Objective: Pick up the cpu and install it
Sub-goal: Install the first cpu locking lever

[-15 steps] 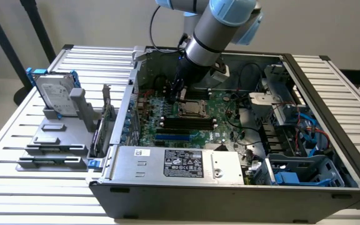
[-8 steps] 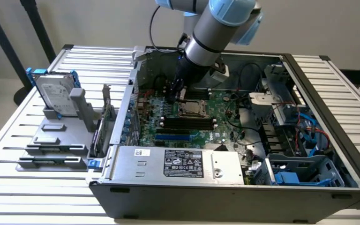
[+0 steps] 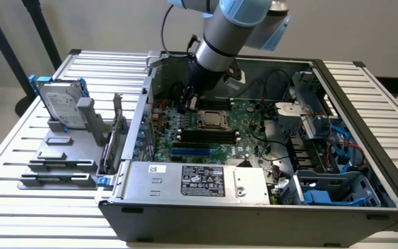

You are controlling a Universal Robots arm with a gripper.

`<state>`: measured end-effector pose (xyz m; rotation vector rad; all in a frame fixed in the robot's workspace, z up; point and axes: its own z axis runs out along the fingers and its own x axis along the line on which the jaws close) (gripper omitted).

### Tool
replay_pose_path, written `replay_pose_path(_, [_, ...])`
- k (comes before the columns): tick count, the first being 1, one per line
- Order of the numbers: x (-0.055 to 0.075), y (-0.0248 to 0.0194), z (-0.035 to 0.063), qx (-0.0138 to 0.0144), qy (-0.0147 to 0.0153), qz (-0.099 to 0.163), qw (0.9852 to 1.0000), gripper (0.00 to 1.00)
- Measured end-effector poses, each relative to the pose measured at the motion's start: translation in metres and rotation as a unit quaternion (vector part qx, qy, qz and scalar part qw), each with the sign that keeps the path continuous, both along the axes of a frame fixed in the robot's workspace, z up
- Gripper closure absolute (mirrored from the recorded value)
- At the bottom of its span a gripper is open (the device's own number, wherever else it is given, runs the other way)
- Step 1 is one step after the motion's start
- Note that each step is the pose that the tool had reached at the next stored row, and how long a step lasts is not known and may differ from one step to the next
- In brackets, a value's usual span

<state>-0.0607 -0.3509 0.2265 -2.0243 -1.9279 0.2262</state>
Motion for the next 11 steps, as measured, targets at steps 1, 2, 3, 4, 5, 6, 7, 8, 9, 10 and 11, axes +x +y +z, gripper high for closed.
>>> replay_pose_path(1, [0.0,-0.0002,0.004,0.0001,0.0,-0.001,1.0,0.89])
replay_pose_path(2, [0.0,-0.0003,0.0076,0.0002,0.0,-0.003,1.0,0.89])
replay_pose_path(3, [-0.001,-0.0004,0.011,0.0001,0.0,-0.004,1.0,0.89])
replay_pose_path(4, [-0.001,-0.0005,0.0144,0.0002,0.0,-0.006,1.0,0.89])
replay_pose_path(5, [-0.001,-0.0005,0.0172,0.0001,0.0,-0.008,1.0,0.89])
replay_pose_path(6, [-0.001,-0.0005,0.0198,0.0001,0.0,-0.011,0.9999,0.89])
replay_pose_path(7, [-0.001,-0.0005,0.022,0.0002,0.0,-0.014,0.9999,0.89])
replay_pose_path(8, [-0.002,-0.0005,0.0227,0.0001,0.0,-0.017,0.9998,0.89])
replay_pose_path(9, [-0.002,-0.0005,0.0227,0.0002,0.0,-0.023,0.9997,0.89])
replay_pose_path(10, [-0.002,-0.0005,0.0227,0.0002,0.0,-0.028,0.9996,0.89])
replay_pose_path(11, [-0.002,-0.0005,0.0227,0.0002,0.0,-0.035,0.9994,0.89])
